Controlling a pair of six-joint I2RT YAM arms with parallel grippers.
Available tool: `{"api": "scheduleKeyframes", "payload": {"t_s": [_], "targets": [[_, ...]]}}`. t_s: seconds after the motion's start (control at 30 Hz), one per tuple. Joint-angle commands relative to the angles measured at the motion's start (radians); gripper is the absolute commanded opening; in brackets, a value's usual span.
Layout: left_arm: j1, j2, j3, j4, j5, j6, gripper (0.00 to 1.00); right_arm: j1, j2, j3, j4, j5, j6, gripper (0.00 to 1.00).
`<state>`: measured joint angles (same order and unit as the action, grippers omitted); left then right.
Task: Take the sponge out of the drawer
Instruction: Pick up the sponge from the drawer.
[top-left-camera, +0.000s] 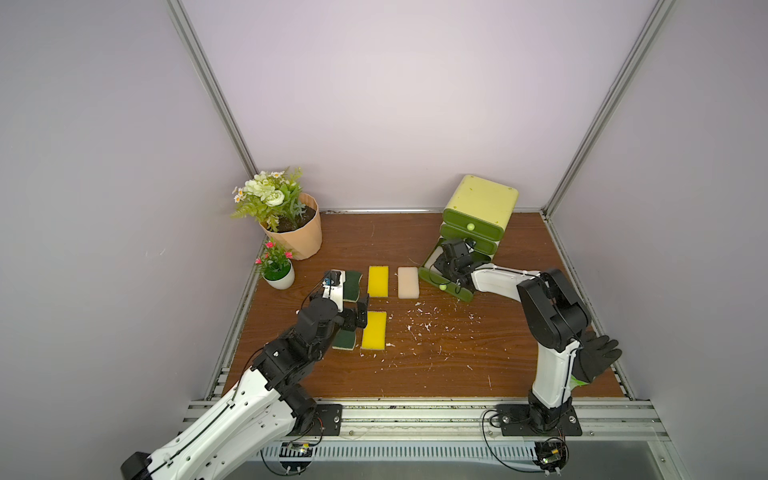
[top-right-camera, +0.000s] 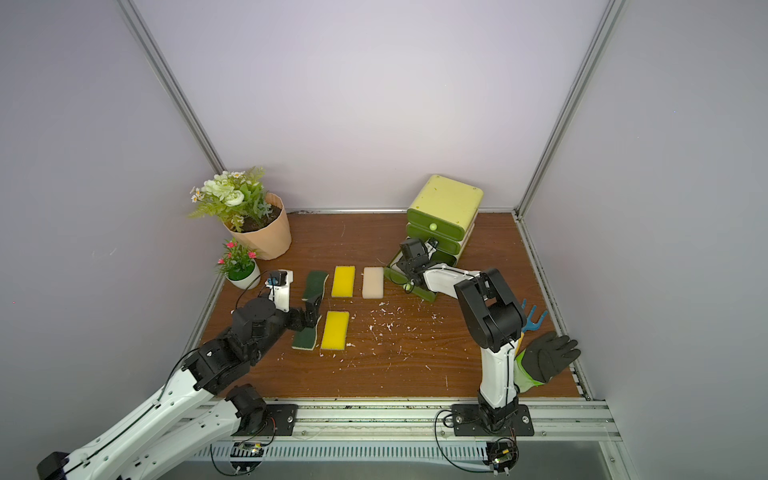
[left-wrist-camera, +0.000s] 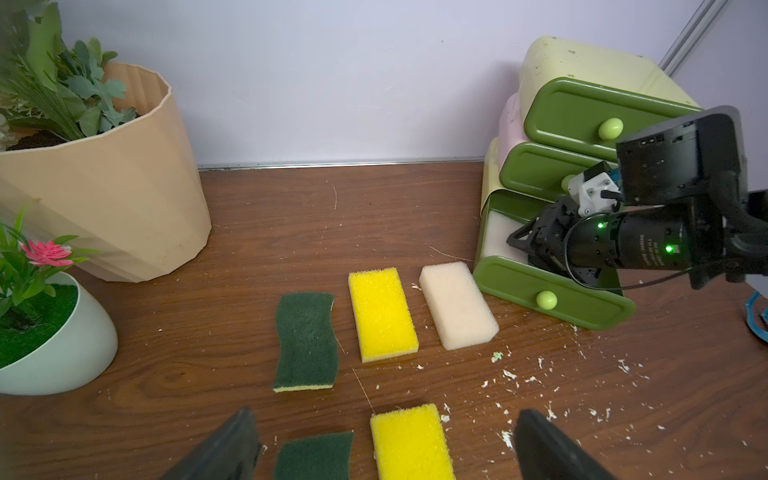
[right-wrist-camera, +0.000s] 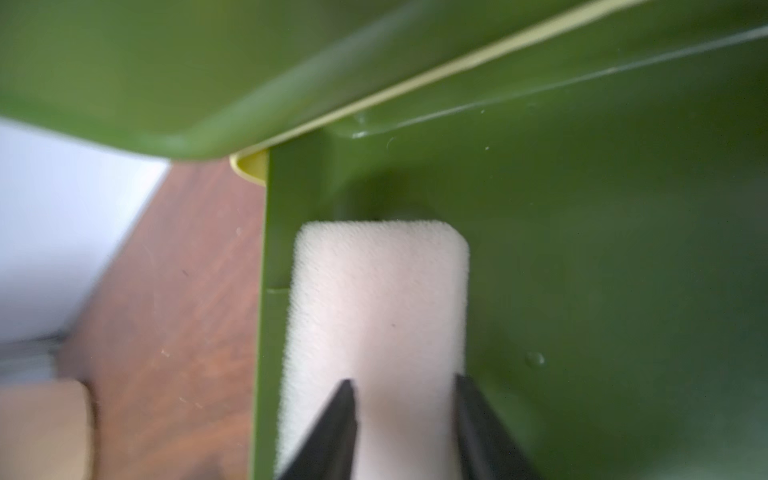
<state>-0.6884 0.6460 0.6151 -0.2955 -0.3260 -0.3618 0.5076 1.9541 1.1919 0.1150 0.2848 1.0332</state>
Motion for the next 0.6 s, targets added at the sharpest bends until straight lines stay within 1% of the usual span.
{"api": "scheduleKeyframes", "payload": {"t_s": [0.0, 0.13, 0.27, 0.57], "targets": [[0.007, -0.008, -0.01, 0.006, 0.0, 0.015, 0.98, -0.001, 0.004, 0.014, -0.008, 0.005, 0.0, 0.24], [0.007, -0.009, -0.011, 0.006, -0.001, 0.015, 0.98, -0.002, -0.022, -0.012, 0.023, 0.012, -0.005, 0.1], [0.007, -0.01, -0.012, 0.006, -0.003, 0.016, 0.98, -0.001, -0.066, -0.062, 0.088, 0.02, -0.01, 0.0], [0.008, -0.011, -0.012, 0.006, -0.007, 0.015, 0.98, -0.002, -0.162, -0.141, 0.178, 0.036, -0.063, 0.0]]}}
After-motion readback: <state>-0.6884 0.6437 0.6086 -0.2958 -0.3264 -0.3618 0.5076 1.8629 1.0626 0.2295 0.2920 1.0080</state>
